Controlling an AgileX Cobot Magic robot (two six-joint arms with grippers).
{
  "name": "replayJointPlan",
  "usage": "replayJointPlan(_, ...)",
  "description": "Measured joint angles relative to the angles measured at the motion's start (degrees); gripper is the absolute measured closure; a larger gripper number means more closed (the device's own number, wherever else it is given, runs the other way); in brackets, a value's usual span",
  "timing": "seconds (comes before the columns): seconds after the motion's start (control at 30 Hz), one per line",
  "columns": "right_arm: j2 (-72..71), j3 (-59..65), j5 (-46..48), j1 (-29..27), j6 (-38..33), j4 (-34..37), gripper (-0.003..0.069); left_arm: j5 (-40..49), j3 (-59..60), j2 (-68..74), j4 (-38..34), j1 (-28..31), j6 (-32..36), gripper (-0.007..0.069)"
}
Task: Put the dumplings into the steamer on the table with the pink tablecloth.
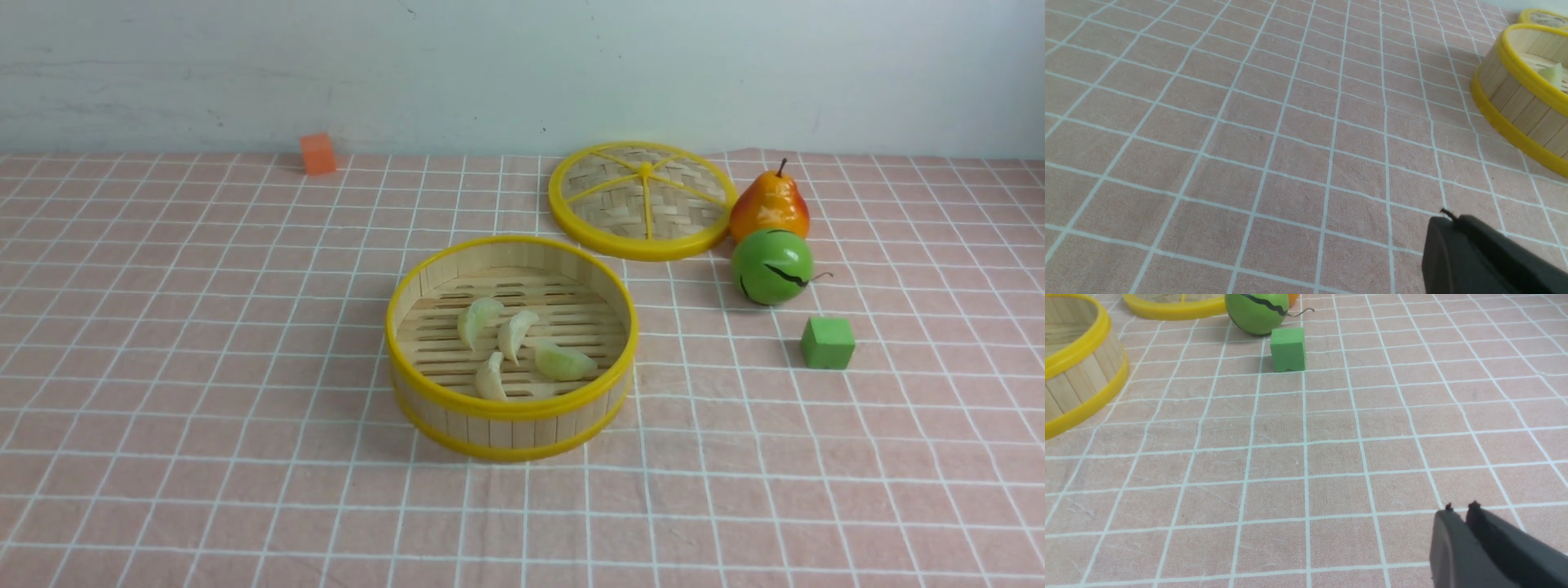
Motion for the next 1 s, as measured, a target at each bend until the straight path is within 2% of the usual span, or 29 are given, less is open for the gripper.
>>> replayJointPlan(1.0,0.00,0.00,0.00,0.00,0.00,0.05,0.0570,0.07,0.00,0.00,0.00,0.00,0.00,0.0638)
